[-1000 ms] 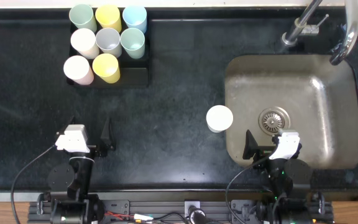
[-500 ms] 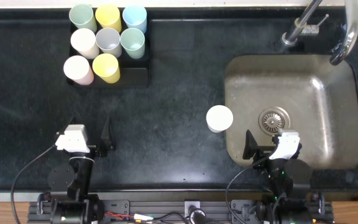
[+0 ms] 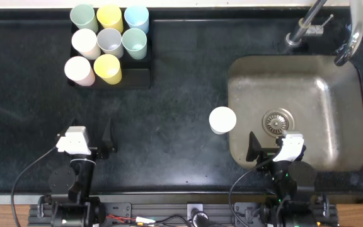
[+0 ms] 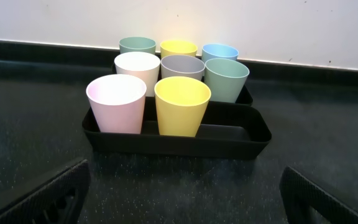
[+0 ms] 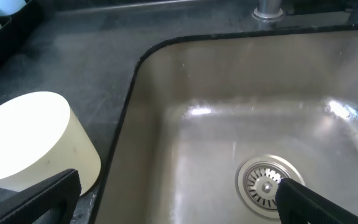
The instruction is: Store Cups
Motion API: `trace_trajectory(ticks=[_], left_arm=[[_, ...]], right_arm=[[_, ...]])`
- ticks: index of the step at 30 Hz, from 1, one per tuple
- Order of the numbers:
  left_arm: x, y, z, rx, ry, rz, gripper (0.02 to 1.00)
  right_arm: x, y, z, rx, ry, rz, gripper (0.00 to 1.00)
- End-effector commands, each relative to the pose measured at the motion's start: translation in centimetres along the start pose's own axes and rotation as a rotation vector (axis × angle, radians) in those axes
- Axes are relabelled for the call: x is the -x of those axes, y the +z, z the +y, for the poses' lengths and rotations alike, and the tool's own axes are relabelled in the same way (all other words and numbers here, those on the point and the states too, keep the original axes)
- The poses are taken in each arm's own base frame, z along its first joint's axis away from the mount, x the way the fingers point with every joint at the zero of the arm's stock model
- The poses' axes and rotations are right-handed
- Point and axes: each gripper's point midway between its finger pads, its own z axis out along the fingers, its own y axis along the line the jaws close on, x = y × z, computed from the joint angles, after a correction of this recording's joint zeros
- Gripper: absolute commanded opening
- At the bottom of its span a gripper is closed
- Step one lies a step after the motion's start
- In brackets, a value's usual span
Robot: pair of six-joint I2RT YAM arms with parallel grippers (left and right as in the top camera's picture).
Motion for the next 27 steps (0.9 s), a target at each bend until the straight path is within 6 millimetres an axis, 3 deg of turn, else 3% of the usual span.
trace_trajectory(ticks=[1,5,8,16,24,27], left_arm=[[0.0,-0.1,0.2,0.012,0.019,-0.006,1.000],[0.0,-0.1,0.2,0.012,0.019,-0.005,1.000],[0.0,-0.1,0.2,0.012,0.019,-0.005,1.000],[0.0,-0.1,0.2,0.012,0.019,-0.005,1.000],[0.0,-0.1,0.2,0.012,0.019,-0.006,1.000],[0.0,-0.1,0.2,0.012,0.019,-0.006,1.000]], right_arm=[[-0.9,0.2,0.1,0.008,0.007,0.025,0.998],[0.3,0.2,-0.3,-0.013,0.001,-0.025,0.998],[3.1,-0.1,-1.0,-0.062,-0.005,-0.138,0.996],[9.7,-3.2,1.2,0.020,-0.034,-0.273,0.998],[17.1,-4.6,3.1,0.069,-0.032,-0.177,0.998],[18.3,-4.4,3.8,0.080,-0.030,-0.061,0.998]])
